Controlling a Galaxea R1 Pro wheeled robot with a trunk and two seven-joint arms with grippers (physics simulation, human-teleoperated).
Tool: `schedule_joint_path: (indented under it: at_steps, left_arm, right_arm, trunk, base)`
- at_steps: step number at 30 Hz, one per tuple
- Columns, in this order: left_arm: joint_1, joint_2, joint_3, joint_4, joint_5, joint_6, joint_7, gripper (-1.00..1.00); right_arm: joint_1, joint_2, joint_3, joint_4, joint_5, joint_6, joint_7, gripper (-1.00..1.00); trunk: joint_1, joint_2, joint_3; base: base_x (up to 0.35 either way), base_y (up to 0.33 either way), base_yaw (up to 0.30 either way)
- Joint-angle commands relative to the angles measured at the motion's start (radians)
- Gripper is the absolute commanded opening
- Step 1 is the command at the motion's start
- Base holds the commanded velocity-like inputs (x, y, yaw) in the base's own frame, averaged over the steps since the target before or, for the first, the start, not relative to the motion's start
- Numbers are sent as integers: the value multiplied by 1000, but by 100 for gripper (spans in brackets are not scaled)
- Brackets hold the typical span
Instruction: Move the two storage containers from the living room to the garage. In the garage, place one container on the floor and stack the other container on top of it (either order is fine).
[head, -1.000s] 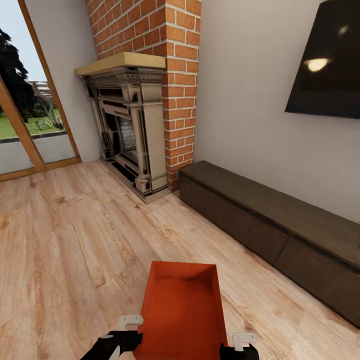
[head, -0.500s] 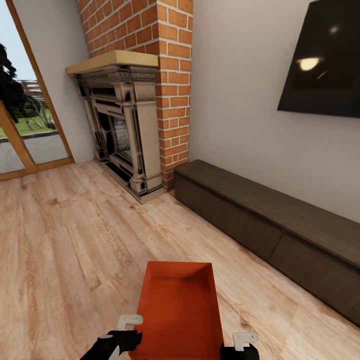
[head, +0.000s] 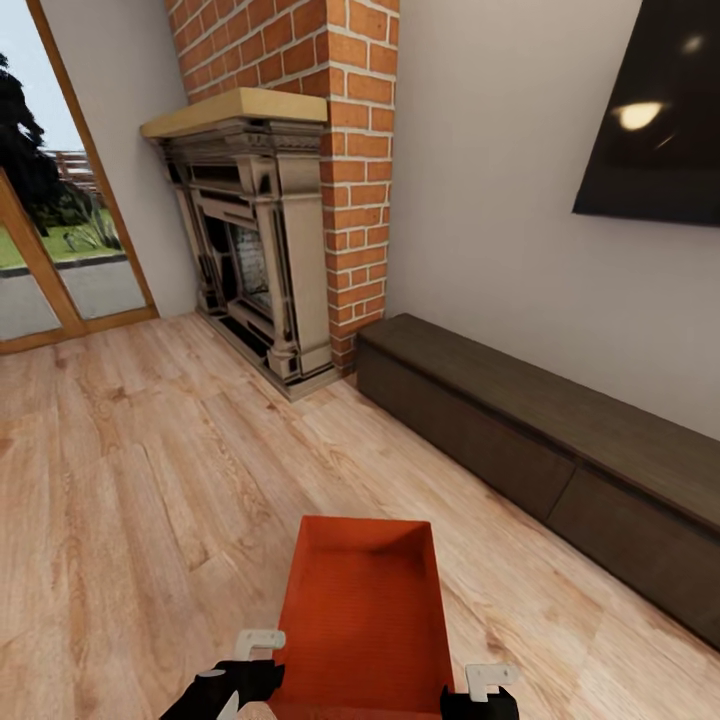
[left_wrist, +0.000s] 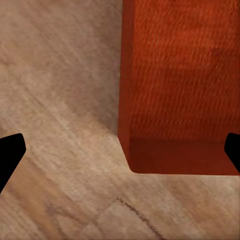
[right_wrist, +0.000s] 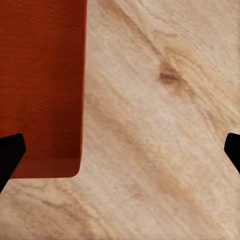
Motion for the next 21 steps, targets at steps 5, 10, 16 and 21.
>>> schedule_joint_path:
  at_steps: [5,10,16,21]
  left_arm:
    - [0,1,-5,-2,9,5,3,100]
    - [0,1,-5,-2,9,5,2,100]
    - [0,1,-5,-2,9,5,3,100]
    - [0,1,-4,-2,9,5,3,100]
  right_arm:
    - [-1,0,7,1,-11,-6,-5,100]
    - [-1,0,7,0,-11,-8,-5,100]
    - [-1,0,7,0,-11,-8,-5,100]
    - [-1,0,7,0,-11,-8,-5,100]
  trunk:
    - [0,0,-2]
    - [0,0,-8]
    - [0,0,-18]
    - [0,0,-26]
  base:
    - [0,0,11]
    - [0,0,1]
    - [0,0,0]
    - [0,0,0]
